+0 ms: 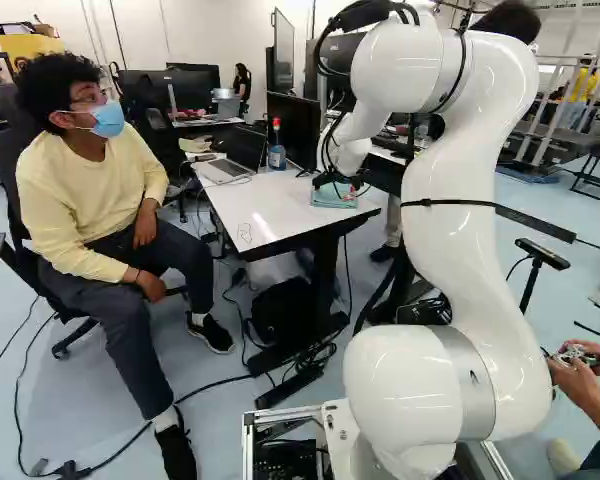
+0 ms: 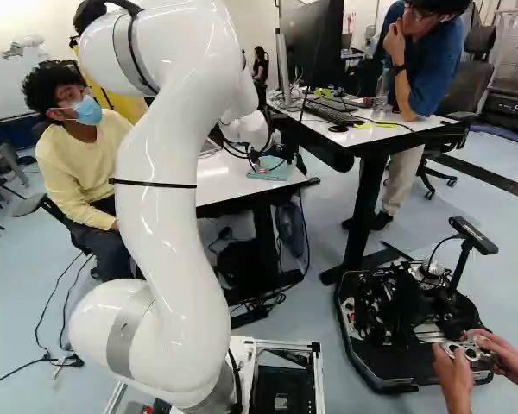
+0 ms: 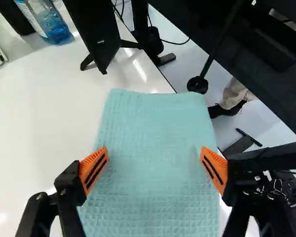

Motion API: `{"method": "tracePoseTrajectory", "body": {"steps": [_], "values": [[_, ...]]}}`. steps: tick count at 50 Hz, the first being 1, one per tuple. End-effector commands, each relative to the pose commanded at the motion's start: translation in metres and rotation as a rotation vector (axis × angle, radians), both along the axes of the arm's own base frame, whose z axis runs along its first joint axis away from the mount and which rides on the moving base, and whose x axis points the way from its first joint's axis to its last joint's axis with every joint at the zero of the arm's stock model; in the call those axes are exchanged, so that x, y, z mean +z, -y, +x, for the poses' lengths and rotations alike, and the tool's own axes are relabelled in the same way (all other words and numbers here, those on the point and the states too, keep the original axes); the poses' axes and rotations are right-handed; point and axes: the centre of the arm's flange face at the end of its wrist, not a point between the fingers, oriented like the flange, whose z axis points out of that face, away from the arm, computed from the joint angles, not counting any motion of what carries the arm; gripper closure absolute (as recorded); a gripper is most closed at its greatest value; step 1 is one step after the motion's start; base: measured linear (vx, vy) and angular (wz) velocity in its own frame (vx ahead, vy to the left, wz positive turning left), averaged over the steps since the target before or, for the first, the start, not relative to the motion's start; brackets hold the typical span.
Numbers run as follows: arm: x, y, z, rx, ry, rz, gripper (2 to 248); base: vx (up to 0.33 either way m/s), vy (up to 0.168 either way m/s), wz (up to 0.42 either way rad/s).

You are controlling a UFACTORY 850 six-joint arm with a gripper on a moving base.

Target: Clean the table with the green towel

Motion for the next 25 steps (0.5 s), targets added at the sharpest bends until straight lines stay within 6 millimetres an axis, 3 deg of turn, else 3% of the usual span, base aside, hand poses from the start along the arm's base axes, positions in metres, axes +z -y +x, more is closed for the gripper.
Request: {"method": "tracePoseTrajectory", "body": {"steps": [25], "values": [[0.0, 0.0, 0.0, 0.0, 0.0, 0.0, 3, 0.0, 0.0, 0.0]]}}
